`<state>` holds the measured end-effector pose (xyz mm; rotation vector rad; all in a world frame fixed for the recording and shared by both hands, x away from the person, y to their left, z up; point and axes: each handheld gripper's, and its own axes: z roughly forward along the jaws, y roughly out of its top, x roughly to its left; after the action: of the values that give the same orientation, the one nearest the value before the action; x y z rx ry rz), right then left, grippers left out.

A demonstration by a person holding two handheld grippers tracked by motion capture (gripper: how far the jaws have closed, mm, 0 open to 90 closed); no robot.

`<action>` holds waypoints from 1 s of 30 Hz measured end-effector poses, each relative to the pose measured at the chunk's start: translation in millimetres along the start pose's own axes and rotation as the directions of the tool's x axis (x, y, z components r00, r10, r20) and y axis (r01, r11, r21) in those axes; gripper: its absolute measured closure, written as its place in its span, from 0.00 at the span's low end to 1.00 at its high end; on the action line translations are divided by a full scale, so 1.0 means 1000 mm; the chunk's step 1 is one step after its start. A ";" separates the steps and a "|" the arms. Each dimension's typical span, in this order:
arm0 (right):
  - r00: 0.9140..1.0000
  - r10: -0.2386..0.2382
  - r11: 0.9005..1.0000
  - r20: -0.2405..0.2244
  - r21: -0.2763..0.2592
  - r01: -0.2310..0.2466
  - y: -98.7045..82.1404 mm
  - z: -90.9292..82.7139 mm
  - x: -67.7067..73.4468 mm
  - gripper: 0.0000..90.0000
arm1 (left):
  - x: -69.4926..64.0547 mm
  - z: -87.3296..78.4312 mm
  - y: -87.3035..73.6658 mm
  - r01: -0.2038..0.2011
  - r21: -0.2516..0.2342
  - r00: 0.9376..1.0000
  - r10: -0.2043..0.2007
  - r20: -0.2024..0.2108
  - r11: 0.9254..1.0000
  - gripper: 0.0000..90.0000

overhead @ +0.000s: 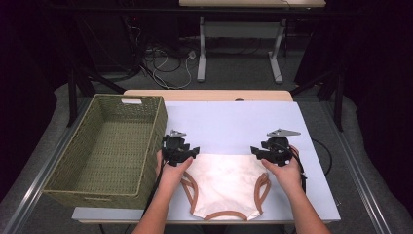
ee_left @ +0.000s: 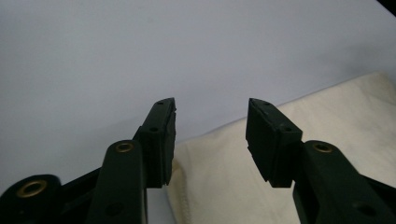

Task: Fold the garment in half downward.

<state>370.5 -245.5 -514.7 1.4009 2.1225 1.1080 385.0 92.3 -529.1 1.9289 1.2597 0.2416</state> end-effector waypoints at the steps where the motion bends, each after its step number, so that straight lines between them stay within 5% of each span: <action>1: 1.000 -0.012 1.000 0.008 0.004 0.012 -0.001 0.001 -0.001 0.53 | 0.001 0.001 -0.001 -0.003 0.016 1.000 0.003 0.005 1.000 0.61; 10: 1.000 -0.020 1.000 -0.004 0.021 0.020 -0.006 0.008 0.000 0.53 | 0.012 0.016 -0.006 0.024 0.053 0.999 -0.022 -0.044 0.998 0.64; 19: 1.000 0.008 1.000 -0.010 0.010 -0.008 -0.006 0.006 -0.003 0.53 | 0.018 0.021 -0.010 0.068 0.080 0.997 -0.066 -0.029 0.994 0.67; 30: 1.000 0.004 1.000 0.000 0.017 -0.004 -0.008 0.007 -0.008 0.53 | 0.015 0.022 -0.010 0.049 0.097 0.998 -0.044 -0.048 0.994 0.82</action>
<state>373.4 -251.4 -525.9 1.4136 2.1343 1.0944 397.6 94.9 -554.7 1.9845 1.3678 0.2046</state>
